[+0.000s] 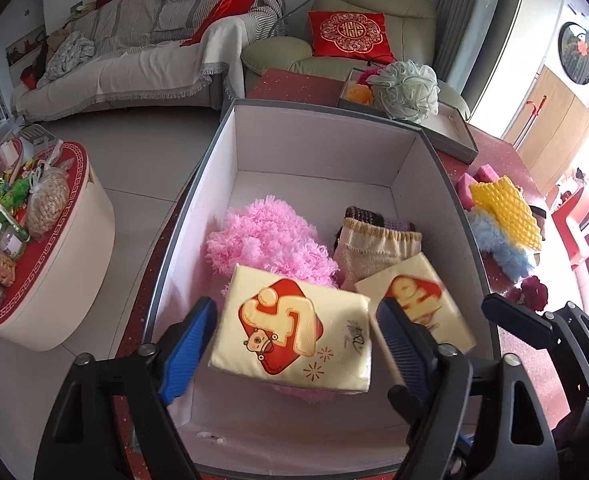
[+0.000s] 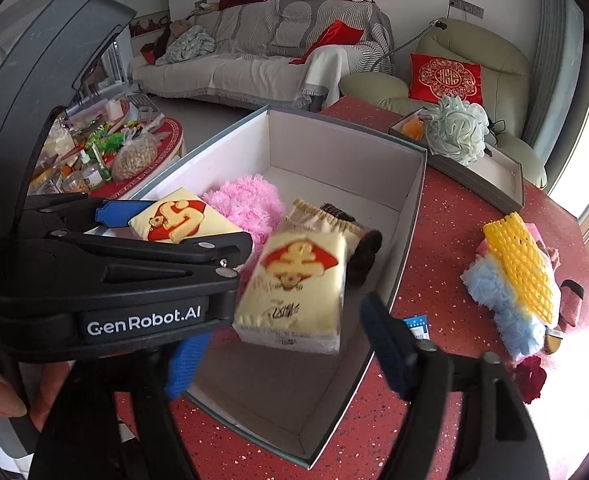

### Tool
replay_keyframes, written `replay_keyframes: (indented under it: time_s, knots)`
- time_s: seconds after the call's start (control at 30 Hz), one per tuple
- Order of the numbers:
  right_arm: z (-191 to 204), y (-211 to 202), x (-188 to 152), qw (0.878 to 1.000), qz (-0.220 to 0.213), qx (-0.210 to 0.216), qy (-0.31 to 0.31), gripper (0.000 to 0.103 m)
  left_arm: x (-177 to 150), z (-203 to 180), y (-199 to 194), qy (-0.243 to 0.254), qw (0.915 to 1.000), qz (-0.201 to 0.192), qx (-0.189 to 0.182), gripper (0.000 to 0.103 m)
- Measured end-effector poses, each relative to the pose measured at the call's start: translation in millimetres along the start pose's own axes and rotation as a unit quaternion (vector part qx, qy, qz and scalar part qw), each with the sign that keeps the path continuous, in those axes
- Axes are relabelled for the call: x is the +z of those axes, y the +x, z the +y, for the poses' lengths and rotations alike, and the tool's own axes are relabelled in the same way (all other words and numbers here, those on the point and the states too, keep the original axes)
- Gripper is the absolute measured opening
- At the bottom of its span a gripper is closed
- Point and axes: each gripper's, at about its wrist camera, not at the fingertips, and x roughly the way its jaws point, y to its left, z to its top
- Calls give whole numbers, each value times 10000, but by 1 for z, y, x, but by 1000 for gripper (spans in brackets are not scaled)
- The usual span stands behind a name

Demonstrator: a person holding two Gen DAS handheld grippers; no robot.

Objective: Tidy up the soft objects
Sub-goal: 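Open both tools to release the tissue packs into the box, then move the left tool to the blue-white bandage packet while the right tool approaches the red rose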

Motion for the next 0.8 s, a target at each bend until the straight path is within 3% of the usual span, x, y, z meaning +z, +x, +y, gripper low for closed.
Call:
replay_keyframes:
  time_s: [0.17, 0.27, 0.4, 0.6, 0.7, 0.8]
  knots:
    - [-8, -20, -5, 9989, -368, -276, 68, 84, -1, -3, -6, 37, 9999, -140, 46, 91]
    - [-27, -38, -18, 9962, -652, -517, 266, 84, -2, -7, -17, -92, 9994, -297, -135, 91]
    - [-74, -53, -49, 9900, -632, -937, 839, 84, -6, -28, -35, -103, 9978, -432, -487, 91]
    - [-153, -54, -97, 9738, -204, -1430, 1754, 84, -27, -114, -56, 532, 9925, -487, -986, 91]
    - [-175, -49, -108, 9713, -79, -1562, 1793, 84, -41, -156, -48, 673, 9897, -252, -1237, 91]
    - [-189, -48, -116, 9737, -30, -1556, 1662, 84, -52, -191, -23, 762, 9900, 65, -1184, 91]
